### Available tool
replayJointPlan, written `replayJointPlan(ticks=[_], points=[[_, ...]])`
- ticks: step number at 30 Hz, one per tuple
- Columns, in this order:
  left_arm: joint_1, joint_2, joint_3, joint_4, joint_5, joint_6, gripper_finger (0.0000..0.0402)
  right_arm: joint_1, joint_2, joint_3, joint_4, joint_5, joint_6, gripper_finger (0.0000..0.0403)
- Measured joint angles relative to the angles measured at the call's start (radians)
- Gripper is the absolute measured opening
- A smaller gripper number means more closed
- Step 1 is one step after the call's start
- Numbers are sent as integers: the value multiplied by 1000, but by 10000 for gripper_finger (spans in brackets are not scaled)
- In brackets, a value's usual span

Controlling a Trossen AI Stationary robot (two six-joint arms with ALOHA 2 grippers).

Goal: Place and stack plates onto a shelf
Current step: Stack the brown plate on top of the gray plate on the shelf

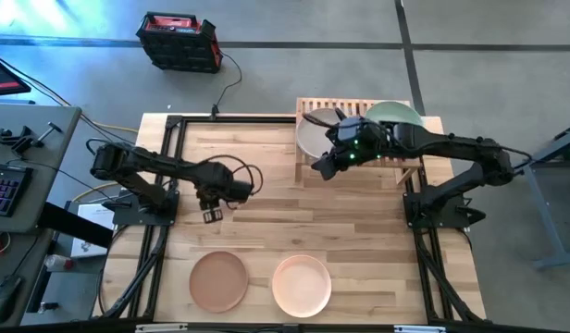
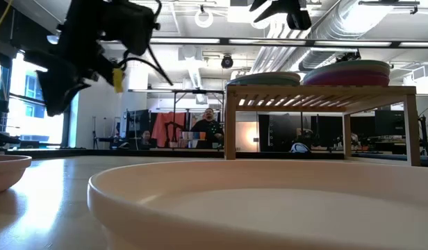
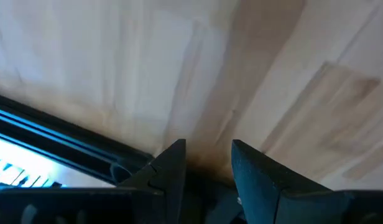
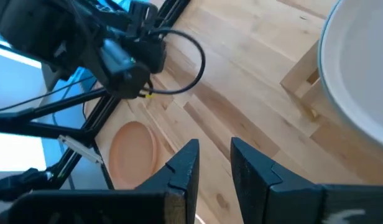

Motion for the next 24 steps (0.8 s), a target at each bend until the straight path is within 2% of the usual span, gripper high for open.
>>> replayJointPlan(ticks=[6, 16, 24], points=[[-83, 0, -56, 1, 46, -67, 117, 89, 0, 0, 0, 78, 92, 73], [-273, 0, -58, 44, 125, -238, 117, 220, 11, 0, -1, 231, 162, 73], [-414, 0, -58, 225, 216, -372, 117, 279, 63, 0, 0, 226, 187, 73]])
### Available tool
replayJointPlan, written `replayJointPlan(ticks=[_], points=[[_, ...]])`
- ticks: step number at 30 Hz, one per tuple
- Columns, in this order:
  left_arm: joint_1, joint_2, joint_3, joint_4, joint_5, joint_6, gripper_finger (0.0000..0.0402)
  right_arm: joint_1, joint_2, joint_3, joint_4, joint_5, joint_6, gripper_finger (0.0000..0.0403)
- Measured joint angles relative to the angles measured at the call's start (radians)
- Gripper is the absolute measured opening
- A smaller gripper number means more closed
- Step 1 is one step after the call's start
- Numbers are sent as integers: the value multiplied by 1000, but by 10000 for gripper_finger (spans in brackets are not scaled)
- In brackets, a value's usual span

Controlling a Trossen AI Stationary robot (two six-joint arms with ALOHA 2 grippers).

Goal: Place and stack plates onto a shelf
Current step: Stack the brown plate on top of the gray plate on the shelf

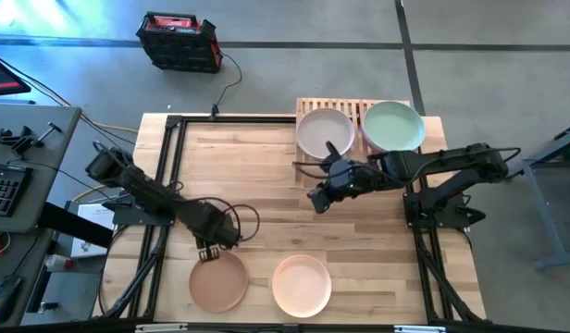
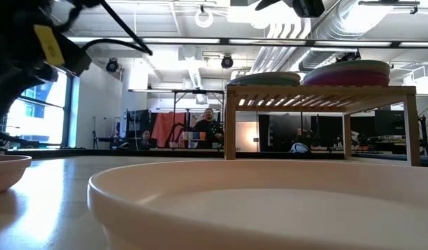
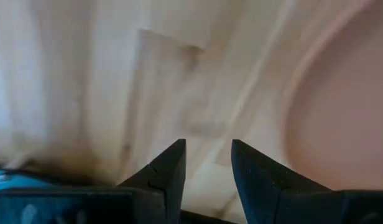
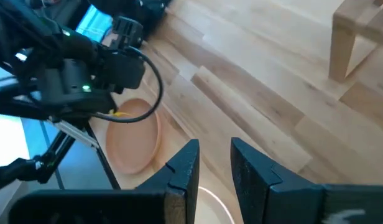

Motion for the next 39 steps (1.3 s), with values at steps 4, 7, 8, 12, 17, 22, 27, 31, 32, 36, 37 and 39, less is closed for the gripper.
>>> replayJointPlan(ticks=[4, 7, 8, 12, 17, 22, 27, 31, 32, 36, 37, 39], points=[[-56, 0, 0, 44, 24, -42, 117, 21, 24, 0, 0, -1, 34, 73], [-91, 0, 0, 69, 24, -55, 117, 31, 39, 0, 0, -2, 53, 73], [-102, 0, 0, 87, 24, -55, 117, 34, 45, 0, 0, -4, 61, 73], [-134, 0, 0, 146, 23, -56, 117, 40, 62, 0, 0, -8, 82, 73], [-151, 0, 0, 149, 2, -75, 117, 42, 71, 0, 7, -11, 100, 73], [-151, 1, 0, 166, -12, -74, 117, 43, 70, 0, 10, -11, 107, 73], [-151, 1, 0, 202, -50, -79, 117, 42, 70, 0, 10, -11, 107, 73], [-151, 1, 0, 202, -54, -81, 117, 42, 70, 0, 9, -11, 106, 73], [-151, 1, 0, 201, -54, -81, 117, 42, 70, 0, 9, -11, 106, 73], [-147, 1, -18, 235, -55, -81, 117, 42, 70, 0, 9, -11, 105, 73], [-147, 1, -34, 256, -55, -81, 117, 42, 70, 0, 9, -11, 105, 73], [-148, 2, -63, 289, -46, -88, 117, 42, 70, 0, 9, -11, 105, 73]])
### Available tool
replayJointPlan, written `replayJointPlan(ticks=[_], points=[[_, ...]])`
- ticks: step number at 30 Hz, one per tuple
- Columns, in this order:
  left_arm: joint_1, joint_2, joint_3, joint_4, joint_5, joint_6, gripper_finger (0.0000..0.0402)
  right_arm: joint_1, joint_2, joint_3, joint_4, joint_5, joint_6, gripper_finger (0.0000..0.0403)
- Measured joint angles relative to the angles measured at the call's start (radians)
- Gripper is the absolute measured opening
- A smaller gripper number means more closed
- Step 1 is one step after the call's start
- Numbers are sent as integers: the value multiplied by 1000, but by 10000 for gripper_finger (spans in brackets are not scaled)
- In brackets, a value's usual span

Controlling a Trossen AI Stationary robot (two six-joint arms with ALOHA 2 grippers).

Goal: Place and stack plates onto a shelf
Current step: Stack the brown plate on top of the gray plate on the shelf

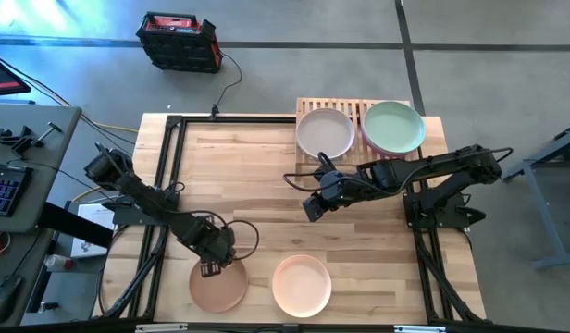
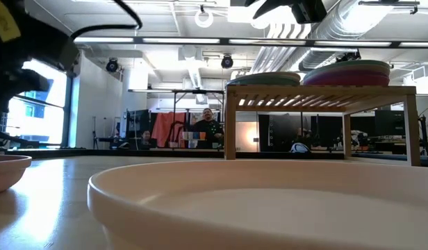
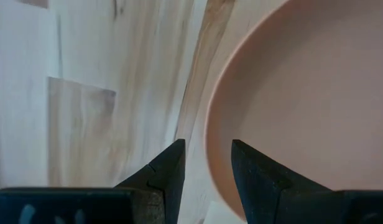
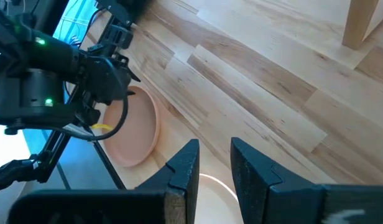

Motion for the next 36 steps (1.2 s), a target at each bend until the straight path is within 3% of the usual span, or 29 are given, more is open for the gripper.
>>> replayJointPlan(ticks=[26, 30, 36], points=[[0, 0, -149, 157, 58, -71, 116, 0, 0, 0, -1, 1, 0, 73], [0, 0, -149, 177, 58, -71, 90, 0, 0, 0, -1, 1, 0, 73], [0, 0, -149, 178, 65, -71, 18, 0, 0, 0, -1, 2, 0, 73]])
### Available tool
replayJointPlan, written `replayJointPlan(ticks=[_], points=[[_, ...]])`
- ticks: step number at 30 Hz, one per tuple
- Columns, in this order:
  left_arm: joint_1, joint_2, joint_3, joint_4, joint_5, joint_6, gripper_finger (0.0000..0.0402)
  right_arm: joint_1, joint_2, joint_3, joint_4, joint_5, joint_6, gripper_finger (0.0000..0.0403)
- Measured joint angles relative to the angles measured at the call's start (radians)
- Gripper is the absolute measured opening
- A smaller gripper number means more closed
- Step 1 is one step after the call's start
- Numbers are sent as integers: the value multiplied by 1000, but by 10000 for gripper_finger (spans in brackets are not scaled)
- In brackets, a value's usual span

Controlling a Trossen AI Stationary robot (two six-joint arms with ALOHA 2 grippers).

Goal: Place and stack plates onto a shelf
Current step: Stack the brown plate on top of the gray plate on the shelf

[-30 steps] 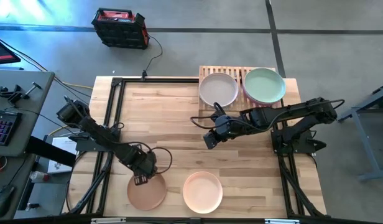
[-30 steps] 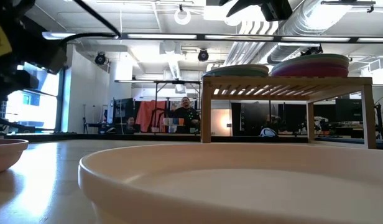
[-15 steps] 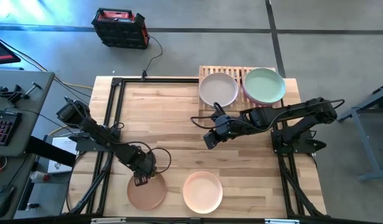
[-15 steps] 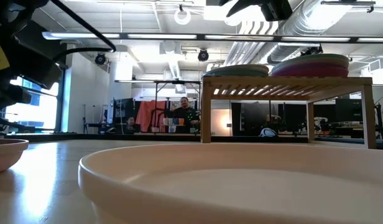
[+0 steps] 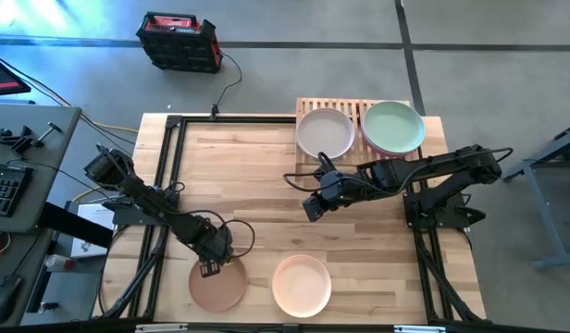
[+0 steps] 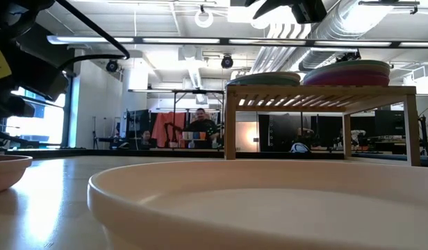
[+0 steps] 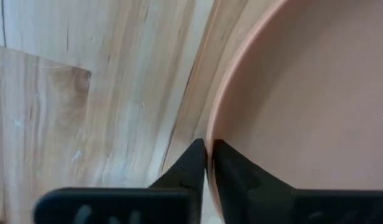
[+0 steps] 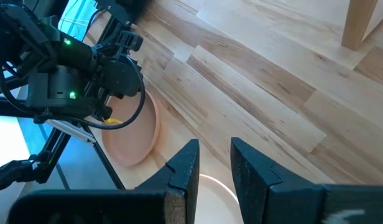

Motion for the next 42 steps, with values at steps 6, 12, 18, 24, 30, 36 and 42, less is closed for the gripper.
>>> replayJointPlan(ticks=[6, 12, 18, 24, 30, 36, 42], points=[[2, -2, 5, -2, 7, 9, 8, 0, 0, 0, 0, 1, 0, 73], [35, -1, 25, -21, 15, 62, 4, 0, 0, 0, 0, 0, 0, 73], [94, -1, 71, -96, 15, 155, 2, 0, 0, 0, 0, -3, 19, 73], [169, 0, 141, -176, -1, 273, 2, 0, 0, 0, 0, -3, 89, 73], [253, 0, 224, -245, -12, 364, 1, 6, 29, 0, 1, -5, 107, 73], [338, 0, 299, -292, -16, 413, 1, 28, 78, 0, 1, -3, 106, 73], [410, 0, 362, -291, -31, 421, 1, 46, 133, 0, 19, 43, 105, 73]])
